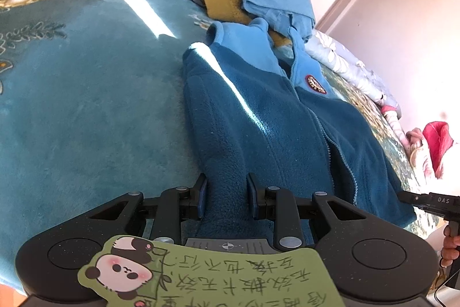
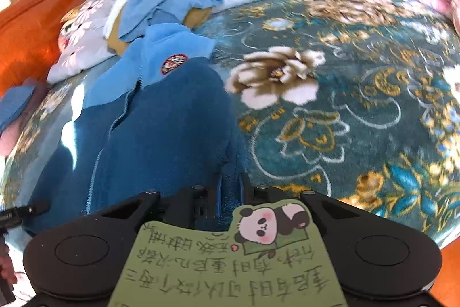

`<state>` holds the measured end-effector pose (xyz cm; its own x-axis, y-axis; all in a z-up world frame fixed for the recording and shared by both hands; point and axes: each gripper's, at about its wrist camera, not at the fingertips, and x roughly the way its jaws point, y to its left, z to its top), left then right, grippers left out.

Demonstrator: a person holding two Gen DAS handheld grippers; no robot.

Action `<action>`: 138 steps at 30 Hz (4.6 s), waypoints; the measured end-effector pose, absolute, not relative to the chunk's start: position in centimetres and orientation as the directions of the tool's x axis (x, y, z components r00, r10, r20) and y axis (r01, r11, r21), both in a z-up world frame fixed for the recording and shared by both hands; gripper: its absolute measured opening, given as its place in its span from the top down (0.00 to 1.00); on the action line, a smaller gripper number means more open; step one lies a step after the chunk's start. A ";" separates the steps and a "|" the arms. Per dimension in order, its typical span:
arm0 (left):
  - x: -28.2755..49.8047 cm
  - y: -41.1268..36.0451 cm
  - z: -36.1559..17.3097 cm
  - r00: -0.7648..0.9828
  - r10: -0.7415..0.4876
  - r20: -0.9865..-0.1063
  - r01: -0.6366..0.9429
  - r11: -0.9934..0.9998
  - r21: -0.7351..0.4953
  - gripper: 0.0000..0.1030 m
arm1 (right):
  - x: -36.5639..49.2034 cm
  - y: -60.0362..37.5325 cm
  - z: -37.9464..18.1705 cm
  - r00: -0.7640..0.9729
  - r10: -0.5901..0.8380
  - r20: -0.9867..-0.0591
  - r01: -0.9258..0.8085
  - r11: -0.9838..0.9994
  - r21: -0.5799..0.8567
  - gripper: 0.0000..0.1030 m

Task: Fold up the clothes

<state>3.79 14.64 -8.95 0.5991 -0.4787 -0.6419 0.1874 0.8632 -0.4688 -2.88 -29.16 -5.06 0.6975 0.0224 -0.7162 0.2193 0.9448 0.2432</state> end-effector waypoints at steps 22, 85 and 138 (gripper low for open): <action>18.0 8.3 2.1 0.651 -0.594 -0.473 0.417 0.800 -0.431 0.36 | 1.4 -31.1 -3.6 0.726 0.051 -0.686 0.189 0.944 0.270 0.68; 20.3 -3.3 3.4 0.652 -0.478 -0.588 0.499 0.855 -0.143 0.14 | 8.1 -34.9 -5.7 0.704 0.222 -0.674 0.122 0.898 0.423 0.59; 6.5 9.9 -5.0 0.600 -0.343 -0.723 0.149 0.935 -0.320 0.14 | 1.1 -31.8 -9.2 0.686 0.201 -0.699 0.154 0.899 0.409 0.74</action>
